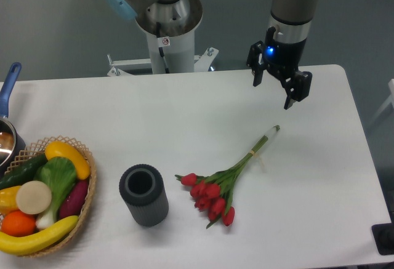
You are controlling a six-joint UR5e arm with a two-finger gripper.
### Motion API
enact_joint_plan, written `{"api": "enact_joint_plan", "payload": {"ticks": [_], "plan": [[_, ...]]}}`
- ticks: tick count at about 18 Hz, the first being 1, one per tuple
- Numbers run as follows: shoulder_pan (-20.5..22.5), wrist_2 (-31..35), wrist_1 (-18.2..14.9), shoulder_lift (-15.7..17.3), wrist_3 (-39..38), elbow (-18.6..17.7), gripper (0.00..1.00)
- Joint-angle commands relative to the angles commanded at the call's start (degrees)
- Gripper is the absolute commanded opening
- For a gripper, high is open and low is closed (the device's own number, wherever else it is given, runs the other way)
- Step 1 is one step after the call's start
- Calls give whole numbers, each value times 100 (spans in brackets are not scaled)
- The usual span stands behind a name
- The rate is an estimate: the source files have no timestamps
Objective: Pick up the flowers from the table
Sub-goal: 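Move the open gripper down toward the tulip bouquet's stems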
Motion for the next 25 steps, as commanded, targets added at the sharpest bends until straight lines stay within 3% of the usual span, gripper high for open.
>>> {"api": "enact_joint_plan", "payload": {"ticks": [6, 9, 15, 20, 25], "plan": [[-26, -70, 9, -35, -79, -35, 100], [-18, -483, 87, -53, -604, -193, 100], [-149, -475, 176, -263, -940, -290, 100], [-447, -475, 219, -825, -1308, -211, 100], [-826, -466, 702, -1554, -1722, 61, 100]]}}
